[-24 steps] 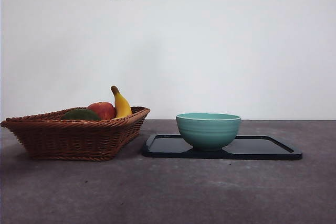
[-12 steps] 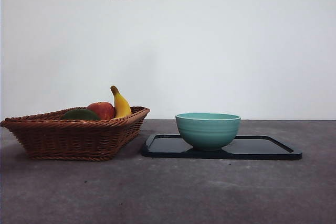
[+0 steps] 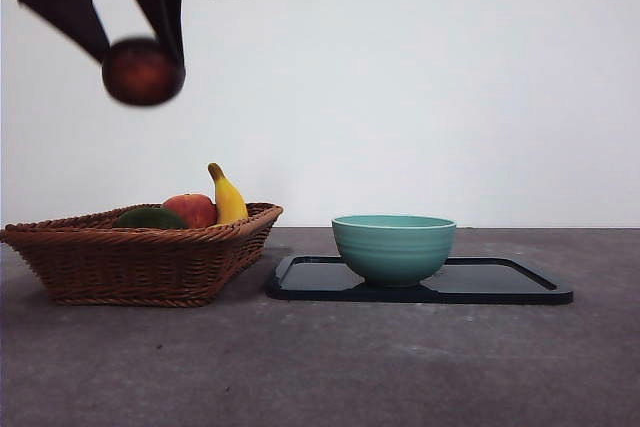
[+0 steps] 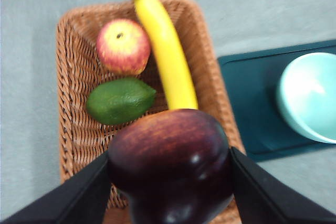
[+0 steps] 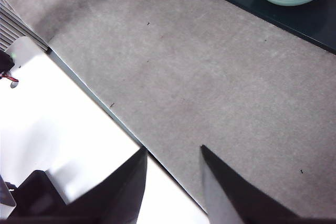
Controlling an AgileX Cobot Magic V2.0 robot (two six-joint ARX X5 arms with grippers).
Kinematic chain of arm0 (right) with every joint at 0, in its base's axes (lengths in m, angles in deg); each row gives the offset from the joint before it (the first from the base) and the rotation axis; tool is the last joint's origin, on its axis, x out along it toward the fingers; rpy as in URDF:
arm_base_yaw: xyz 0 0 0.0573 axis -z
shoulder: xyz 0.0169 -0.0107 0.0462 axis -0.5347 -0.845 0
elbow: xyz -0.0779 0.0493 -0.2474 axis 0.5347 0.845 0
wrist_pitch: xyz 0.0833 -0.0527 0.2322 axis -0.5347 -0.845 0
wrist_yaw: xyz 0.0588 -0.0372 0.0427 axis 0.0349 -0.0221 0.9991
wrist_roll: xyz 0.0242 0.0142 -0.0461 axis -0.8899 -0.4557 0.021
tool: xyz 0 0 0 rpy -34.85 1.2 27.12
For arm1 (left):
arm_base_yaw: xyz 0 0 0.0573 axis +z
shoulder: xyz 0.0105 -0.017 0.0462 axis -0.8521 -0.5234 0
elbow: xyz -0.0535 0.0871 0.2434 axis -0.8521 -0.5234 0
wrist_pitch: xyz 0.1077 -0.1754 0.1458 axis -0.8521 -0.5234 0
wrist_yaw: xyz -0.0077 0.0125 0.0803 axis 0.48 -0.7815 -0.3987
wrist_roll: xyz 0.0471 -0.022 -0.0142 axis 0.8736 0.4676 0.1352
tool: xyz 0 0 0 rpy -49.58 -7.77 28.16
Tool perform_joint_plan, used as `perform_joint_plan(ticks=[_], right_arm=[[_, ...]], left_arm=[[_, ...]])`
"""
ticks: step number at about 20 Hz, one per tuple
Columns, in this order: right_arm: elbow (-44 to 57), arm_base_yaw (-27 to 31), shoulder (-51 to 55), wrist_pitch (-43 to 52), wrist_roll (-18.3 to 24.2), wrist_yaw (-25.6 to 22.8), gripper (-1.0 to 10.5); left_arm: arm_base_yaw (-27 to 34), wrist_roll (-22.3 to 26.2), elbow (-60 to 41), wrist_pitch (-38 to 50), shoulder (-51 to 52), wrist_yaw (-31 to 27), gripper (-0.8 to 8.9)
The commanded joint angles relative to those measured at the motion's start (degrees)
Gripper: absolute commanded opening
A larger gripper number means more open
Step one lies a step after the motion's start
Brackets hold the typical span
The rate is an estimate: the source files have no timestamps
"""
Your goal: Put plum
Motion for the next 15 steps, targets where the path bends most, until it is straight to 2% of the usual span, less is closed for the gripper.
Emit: perform_joint_plan(ticks=[1,6,12,15], right_arm=[[-0.44,-0.35,-0.04,0.28,0.02,0.15,1.6],[-0.44,-0.35,-0.04,0.33,-1.29,0.13,1.6],[-0.44,-0.35,-0.04,0.33,-2.62,0.15,1.6],[-0.44,-0.35,-0.04,0.33,-3.3,0.15,1.6]], left_arm=[[1.4,-0.13,-4.59,4.74,-0.28,1.44,2.07],[6.69,-2.45,-15.02,18.01,-0.7,6.49,1.72],[10.25,-8.63,-15.67,23.61,-7.48,13.7,1.78],[10.29,-9.84,-15.67,25.18,-11.67,14.03,1.77]])
